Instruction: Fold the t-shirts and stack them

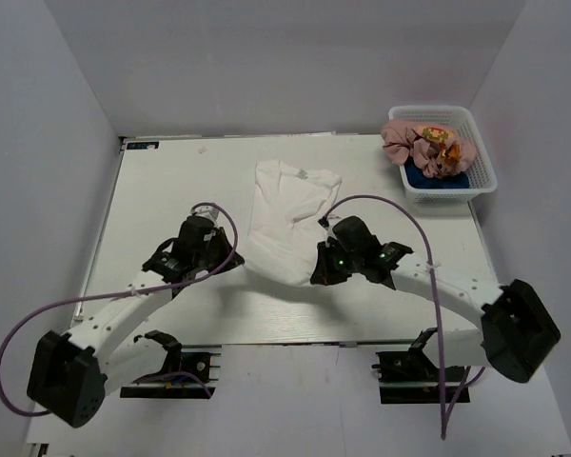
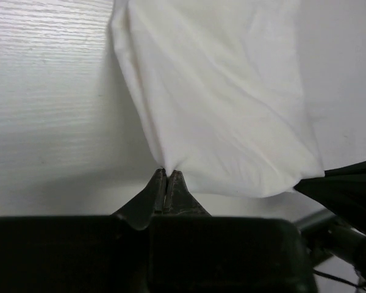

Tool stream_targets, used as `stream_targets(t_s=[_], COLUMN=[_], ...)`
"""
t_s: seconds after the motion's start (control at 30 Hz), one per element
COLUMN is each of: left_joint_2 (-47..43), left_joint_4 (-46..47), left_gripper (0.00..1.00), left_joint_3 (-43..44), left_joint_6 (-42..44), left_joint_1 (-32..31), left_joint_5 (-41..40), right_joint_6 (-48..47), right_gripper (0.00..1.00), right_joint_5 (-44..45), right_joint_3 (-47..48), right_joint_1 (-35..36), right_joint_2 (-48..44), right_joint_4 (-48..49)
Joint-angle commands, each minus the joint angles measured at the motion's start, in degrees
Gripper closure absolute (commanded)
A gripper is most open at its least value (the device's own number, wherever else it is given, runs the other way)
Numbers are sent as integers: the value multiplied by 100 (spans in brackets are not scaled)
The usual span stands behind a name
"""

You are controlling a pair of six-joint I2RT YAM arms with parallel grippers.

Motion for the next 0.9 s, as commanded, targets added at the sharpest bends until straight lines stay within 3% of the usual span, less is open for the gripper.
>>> stream_targets(t_s=[0.0,0.1,0.23,0.63,0.87], left_joint_2=[-757,-1302,-1374,55,1112], left_joint_4=[-386,-528,-528,113,174], left_gripper=[100,100,100,100,100], left_joint_3=[24,261,595,1991,2828], left_joint_6=[-222,-293,-188,155,419], left_joint_1=[0,0,0,123,123], left_joint_5=[495,495,356,-805,-1087], right_joint_6=[-164,-155,-199,-630,-727], right_gripper=[100,100,100,100,100], right_joint_5=[-365,-480,-455,-41,-681], right_joint_3=[43,148,605,1923,2144], right_joint_1=[106,71,26,-579,-1256], right_joint_2=[-728,-1177,-1213,-519,61], right_joint_4=[-677,-826,-1168,-1416,-1214])
